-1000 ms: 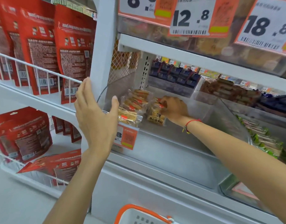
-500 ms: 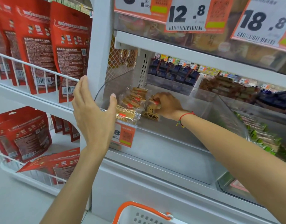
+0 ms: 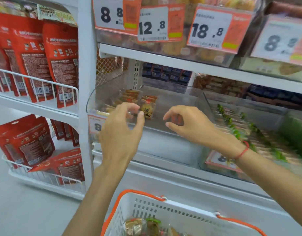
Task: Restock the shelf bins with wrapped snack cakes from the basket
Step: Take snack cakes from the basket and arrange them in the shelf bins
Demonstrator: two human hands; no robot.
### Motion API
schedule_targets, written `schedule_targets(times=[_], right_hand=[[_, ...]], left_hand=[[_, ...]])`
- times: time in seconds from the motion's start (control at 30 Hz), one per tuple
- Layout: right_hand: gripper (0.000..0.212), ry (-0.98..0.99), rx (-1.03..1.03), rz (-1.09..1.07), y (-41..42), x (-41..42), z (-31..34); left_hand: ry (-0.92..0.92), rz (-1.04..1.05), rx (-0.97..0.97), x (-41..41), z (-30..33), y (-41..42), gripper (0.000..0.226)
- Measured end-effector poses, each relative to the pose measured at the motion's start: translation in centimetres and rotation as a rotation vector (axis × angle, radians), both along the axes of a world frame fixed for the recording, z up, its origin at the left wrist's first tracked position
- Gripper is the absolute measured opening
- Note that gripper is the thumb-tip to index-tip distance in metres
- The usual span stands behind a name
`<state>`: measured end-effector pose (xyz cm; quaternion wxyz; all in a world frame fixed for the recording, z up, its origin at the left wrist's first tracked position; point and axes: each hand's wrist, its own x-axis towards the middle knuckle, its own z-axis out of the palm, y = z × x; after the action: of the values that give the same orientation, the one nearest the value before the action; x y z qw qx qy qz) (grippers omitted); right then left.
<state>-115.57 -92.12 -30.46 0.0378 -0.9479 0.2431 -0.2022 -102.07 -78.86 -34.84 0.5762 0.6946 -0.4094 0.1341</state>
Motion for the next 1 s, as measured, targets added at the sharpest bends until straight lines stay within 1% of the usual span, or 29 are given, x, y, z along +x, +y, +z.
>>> schedule_targets(times=[0.03,0.1,0.13,0.2,0.27,0.33,0.43,0.53,0.6,0.67,0.7,0.77,0.8,0.87,0.93,1.0], right_hand=[[0.007,-0.005,-0.024,-0.002,1.0,-1.0,0.0],[0.006,0.016,-0.039,-0.013,3.2,-3.7,-0.8],[0.006,0.059,-0.020,-0.023,4.2,-5.1,-1.6],[0.012,0.222,0.041,-0.058,6.1,-7.7,-4.0],[0.019,0.395,0.111,-0.080,7.5,-10.0,-7.1],[0.024,0.528,0.203,-0.102,8.5,-11.9,-10.6],[0.025,0.648,0.317,-0.137,9.9,-14.5,-15.8],[0.026,0.731,0.432,-0.189,10.8,-16.5,-20.5],[0.025,0.782,0.492,-0.205,11.4,-17.7,-23.4],[0.028,0.795,0.603,-0.184,12.1,-18.4,-25.7],[0.033,0.793,0.683,-0.159,12.7,-18.7,-26.7],[0.051,0.759,0.832,-0.139,13.6,-18.4,-27.8],[0.058,0.727,0.895,-0.147,13.9,-18.0,-28.3],[0.067,0.684,1.018,-0.170,14.4,-16.9,-29.3],[0.062,0.719,1.104,-0.187,15.0,-15.8,-30.3],[0.047,0.752,1.209,-0.222,15.6,-14.9,-31.4]], left_hand=[[-0.005,-0.049,0.096,-0.6,0.2,0.3,0.010],[-0.045,-0.133,0.349,-2.1,0.1,0.9,0.015],[-0.082,-0.163,0.478,-3.0,-0.2,1.4,0.019],[-0.161,-0.214,0.693,-4.9,-1.5,2.4,0.026],[-0.226,-0.271,0.876,-6.7,-3.3,3.4,0.029],[-0.268,-0.316,1.057,-8.0,-5.7,4.5,0.030],[-0.297,-0.392,1.310,-9.5,-9.9,5.8,0.028],[-0.315,-0.464,1.478,-10.2,-14.2,6.7,0.029],[-0.275,-0.546,1.594,-10.0,-17.1,7.3,0.040],[-0.189,-0.662,1.707,-9.5,-19.8,8.4,0.063],[-0.177,-0.723,1.762,-9.3,-21.1,9.0,0.075],[-0.228,-0.791,1.812,-9.1,-23.0,10.1,0.093],[-0.249,-0.779,1.783,-9.1,-23.7,10.6,0.095],[-0.276,-0.719,1.672,-9.3,-24.5,11.1,0.089],[-0.311,-0.667,1.603,-9.7,-24.9,11.3,0.081],[-0.326,-0.638,1.606,-10.1,-25.0,11.2,0.078]])
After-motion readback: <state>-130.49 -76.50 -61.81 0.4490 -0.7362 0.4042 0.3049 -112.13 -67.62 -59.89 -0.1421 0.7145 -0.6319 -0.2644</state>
